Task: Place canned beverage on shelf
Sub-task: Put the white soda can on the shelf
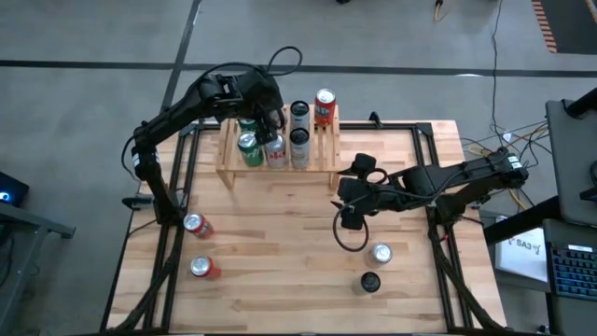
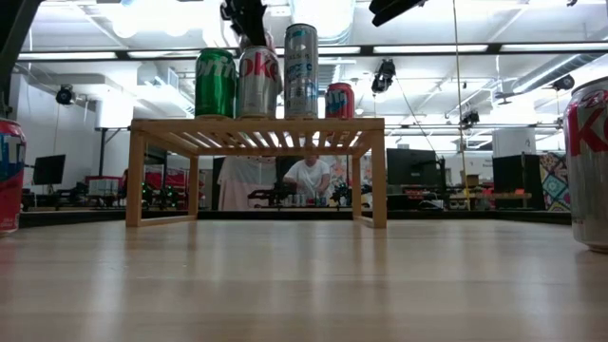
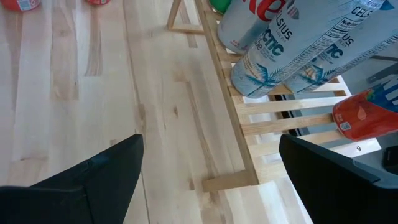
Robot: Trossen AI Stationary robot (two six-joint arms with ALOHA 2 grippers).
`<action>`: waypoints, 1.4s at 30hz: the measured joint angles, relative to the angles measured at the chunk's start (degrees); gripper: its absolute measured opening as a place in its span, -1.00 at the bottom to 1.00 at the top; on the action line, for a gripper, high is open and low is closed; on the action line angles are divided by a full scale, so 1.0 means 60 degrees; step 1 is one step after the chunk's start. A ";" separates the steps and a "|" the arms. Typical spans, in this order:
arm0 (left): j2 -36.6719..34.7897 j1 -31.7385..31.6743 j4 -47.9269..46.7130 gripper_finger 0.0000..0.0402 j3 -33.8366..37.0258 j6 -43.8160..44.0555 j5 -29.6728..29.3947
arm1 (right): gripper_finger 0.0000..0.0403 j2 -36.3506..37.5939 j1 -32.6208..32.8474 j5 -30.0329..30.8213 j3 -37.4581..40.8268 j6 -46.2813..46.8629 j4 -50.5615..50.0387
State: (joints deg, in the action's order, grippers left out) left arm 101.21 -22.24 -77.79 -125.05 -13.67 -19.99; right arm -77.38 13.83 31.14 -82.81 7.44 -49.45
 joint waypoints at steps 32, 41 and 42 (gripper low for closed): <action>-0.0004 0.0000 -0.0250 0.46 0.0062 0.0376 0.0003 | 0.81 0.0004 0.0001 0.0000 0.0000 0.0008 0.0000; -0.0004 -0.0011 -0.0250 0.46 0.0062 -0.0652 -0.0047 | 0.81 0.0004 -0.0001 0.0000 0.0000 0.0015 0.0000; -0.0004 -0.0011 -0.0250 0.46 0.0062 -0.0816 -0.0047 | 0.81 0.0004 0.0000 0.0000 0.0000 0.0015 0.0000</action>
State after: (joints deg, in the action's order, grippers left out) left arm 101.19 -22.31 -79.29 -124.68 -18.57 -20.27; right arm -77.36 13.83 31.14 -82.81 7.53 -49.45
